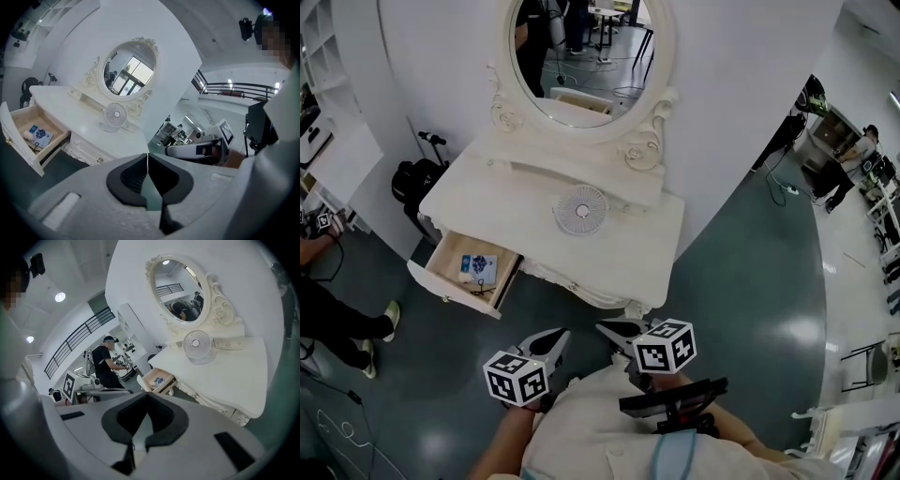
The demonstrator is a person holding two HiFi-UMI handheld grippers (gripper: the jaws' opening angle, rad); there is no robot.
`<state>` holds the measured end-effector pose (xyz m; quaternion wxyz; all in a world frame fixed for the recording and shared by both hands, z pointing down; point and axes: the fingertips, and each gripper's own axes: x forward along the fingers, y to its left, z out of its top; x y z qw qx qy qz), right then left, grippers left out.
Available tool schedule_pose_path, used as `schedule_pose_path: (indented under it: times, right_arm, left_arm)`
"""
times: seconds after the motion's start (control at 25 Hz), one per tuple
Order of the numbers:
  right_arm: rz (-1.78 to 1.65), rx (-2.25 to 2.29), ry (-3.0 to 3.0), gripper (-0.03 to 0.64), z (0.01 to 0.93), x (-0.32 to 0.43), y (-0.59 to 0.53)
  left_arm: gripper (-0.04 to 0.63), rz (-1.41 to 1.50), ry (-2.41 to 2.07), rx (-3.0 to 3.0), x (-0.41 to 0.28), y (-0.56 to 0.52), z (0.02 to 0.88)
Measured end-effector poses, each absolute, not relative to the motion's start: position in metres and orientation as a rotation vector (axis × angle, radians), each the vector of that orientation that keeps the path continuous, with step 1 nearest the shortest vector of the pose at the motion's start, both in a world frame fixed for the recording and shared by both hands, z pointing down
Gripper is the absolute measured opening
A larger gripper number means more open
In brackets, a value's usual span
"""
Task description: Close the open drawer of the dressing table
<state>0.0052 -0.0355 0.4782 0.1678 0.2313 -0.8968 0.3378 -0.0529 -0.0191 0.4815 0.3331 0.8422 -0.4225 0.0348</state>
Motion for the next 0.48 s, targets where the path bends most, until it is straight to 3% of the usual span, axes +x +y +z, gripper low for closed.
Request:
schedule_pose_path:
  times: [0.48]
  right_arm:
    - [0.912, 0.629, -2.545, 0.015, 0.4777, 0.005, -0.0374]
  left_arm:
    - [0.015, 0.107, -1.086, 2.184, -0.0497, -0.0246, 0.4882]
